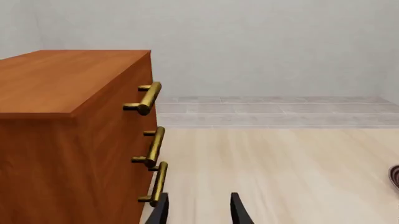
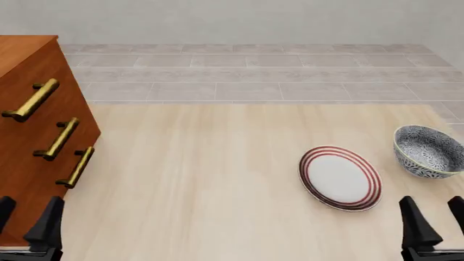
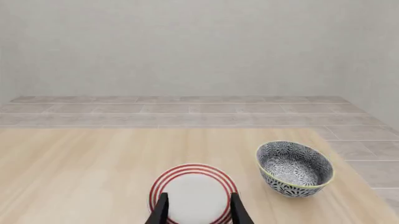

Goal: Put the bowl on top of the cabinet.

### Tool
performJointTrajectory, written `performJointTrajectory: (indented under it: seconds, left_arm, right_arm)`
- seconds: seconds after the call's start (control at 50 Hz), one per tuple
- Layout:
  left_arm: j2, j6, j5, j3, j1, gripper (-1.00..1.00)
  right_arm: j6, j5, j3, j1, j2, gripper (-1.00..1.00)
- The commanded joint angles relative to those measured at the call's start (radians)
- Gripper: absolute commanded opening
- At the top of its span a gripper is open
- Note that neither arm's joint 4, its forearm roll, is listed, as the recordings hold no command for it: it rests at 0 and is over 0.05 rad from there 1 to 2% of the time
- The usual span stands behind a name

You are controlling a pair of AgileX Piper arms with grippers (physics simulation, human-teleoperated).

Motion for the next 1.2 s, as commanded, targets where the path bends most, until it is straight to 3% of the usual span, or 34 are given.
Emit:
performJointTrajectory:
  seconds: [0.02,0.28,0.32,0.48,0.7,0.94,0.98,1.0,1.06,1.12,1.2]
  left_arm:
    - [0.001,-0.001,0.001,-0.004,0.001,1.0]
    - [0.001,0.007,0.0,-0.005,-0.005,1.0]
    - [0.002,0.013,0.002,-0.003,-0.009,1.0]
    - [0.003,0.012,0.003,-0.003,-0.008,1.0]
    - [0.008,0.017,0.001,-0.001,-0.008,1.0]
    - [0.007,0.019,0.001,-0.001,-0.01,1.0]
    - [0.007,0.018,0.001,-0.001,-0.012,1.0]
    - [0.009,0.017,0.001,-0.001,-0.011,1.0]
    - [0.011,0.014,0.0,-0.001,-0.009,1.0]
    - [0.007,0.018,0.002,-0.001,-0.012,1.0]
    - [0.008,0.018,0.003,-0.001,-0.013,1.0]
  right_arm:
    - [0.004,-0.021,-0.003,-0.001,0.027,1.0]
    - [0.014,-0.069,-0.001,-0.002,0.089,1.0]
    - [0.037,-0.074,-0.001,-0.007,0.099,1.0]
    - [0.022,-0.11,-0.017,0.0,0.181,1.0]
    - [0.003,0.046,-0.151,0.008,0.167,1.0]
    - [-0.022,0.106,-0.277,-0.037,0.27,1.0]
    - [-0.034,0.109,-0.288,-0.042,0.287,1.0]
    - [-0.079,0.106,-0.303,-0.06,0.341,1.0]
    - [-0.03,0.118,-0.33,-0.078,0.344,1.0]
    - [-0.074,0.136,-0.374,-0.1,0.377,1.0]
    - [-0.058,0.16,-0.418,-0.102,0.399,1.0]
